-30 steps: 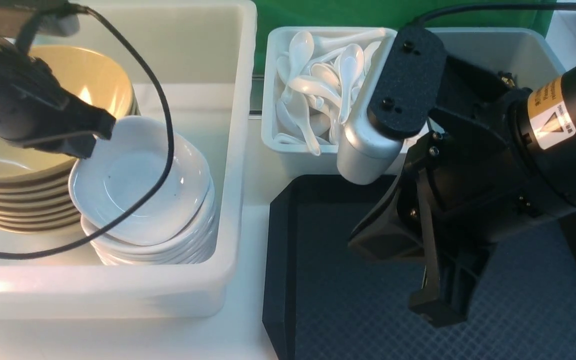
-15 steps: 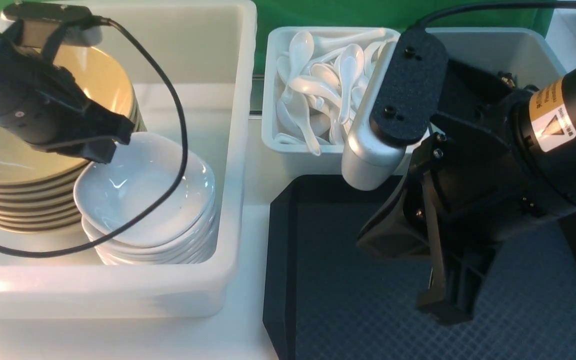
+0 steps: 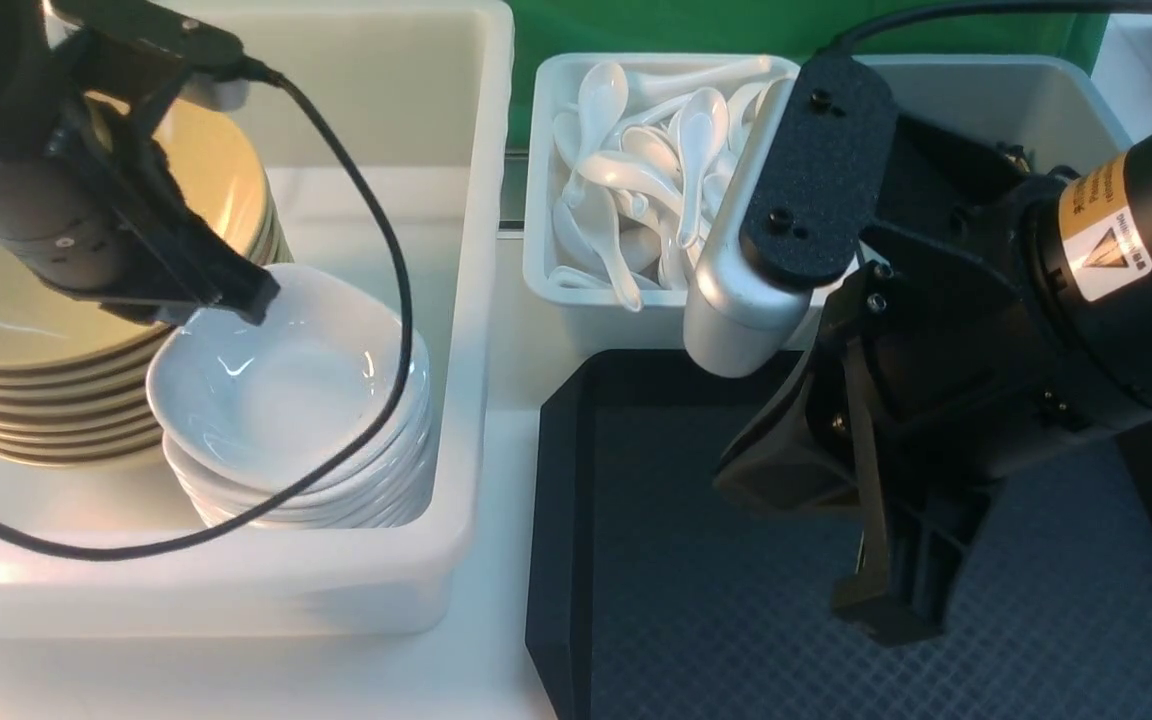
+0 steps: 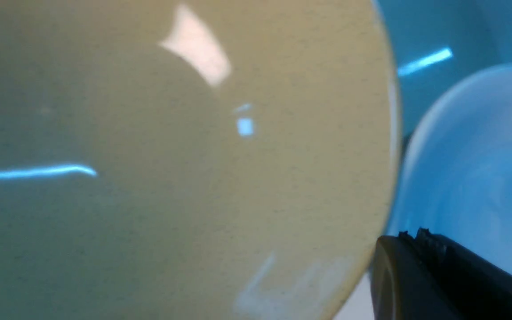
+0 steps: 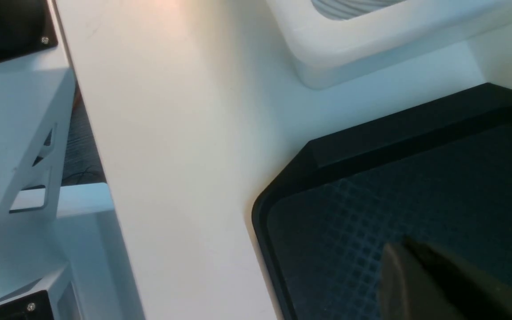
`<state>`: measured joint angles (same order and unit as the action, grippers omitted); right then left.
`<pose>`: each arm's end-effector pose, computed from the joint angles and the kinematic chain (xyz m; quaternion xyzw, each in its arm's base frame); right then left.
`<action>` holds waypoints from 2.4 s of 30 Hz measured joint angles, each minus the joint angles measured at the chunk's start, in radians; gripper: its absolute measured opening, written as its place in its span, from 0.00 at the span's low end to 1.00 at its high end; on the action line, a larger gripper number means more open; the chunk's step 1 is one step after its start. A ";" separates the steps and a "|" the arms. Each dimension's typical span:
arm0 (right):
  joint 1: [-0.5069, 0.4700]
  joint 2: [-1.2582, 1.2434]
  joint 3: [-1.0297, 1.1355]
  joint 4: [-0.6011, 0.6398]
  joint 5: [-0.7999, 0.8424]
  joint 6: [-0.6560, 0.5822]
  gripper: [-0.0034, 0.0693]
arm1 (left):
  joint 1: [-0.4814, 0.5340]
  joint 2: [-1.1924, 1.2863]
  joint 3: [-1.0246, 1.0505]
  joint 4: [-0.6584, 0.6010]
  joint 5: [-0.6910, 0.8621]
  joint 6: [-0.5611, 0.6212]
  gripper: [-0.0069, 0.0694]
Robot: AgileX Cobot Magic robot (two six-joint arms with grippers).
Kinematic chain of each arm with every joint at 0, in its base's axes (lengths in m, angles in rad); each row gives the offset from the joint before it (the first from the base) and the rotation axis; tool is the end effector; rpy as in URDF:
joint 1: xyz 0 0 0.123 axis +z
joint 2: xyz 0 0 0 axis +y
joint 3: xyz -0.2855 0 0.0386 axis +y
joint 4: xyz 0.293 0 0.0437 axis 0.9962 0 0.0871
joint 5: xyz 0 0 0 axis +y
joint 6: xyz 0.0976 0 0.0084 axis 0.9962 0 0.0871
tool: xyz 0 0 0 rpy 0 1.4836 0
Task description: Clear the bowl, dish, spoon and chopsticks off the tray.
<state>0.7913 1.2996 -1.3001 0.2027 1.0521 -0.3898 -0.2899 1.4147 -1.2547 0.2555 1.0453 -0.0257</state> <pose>0.2052 0.2320 0.3734 -0.5107 0.8007 0.1561 0.2714 0.3251 -0.0746 0.3221 0.1645 0.9532 0.0853 0.2390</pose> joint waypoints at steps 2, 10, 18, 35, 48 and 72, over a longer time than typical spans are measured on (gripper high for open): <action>0.000 0.000 0.002 0.000 0.002 0.000 0.11 | 0.000 0.014 0.000 0.001 -0.006 -0.008 0.08; 0.000 0.000 0.002 -0.004 0.021 0.000 0.11 | 0.000 0.109 0.000 -0.079 -0.025 0.026 0.08; 0.000 0.000 0.002 -0.019 0.023 0.000 0.12 | 0.000 0.091 0.000 -0.095 -0.030 0.048 0.08; 0.000 -0.218 0.152 -0.039 -0.200 0.023 0.13 | 0.000 -0.849 0.490 -0.133 -0.129 0.038 0.08; 0.002 -0.672 0.622 -0.037 -0.739 0.048 0.15 | 0.000 -1.430 0.805 -0.087 -0.324 -0.101 0.08; 0.003 -0.722 0.688 -0.036 -0.846 0.053 0.18 | 0.000 -1.391 0.808 -0.102 -0.327 -0.110 0.08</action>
<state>0.7947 0.5775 -0.6122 0.1663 0.2061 -0.3372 -0.2899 0.0241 -0.4465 0.1536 0.7187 -0.1353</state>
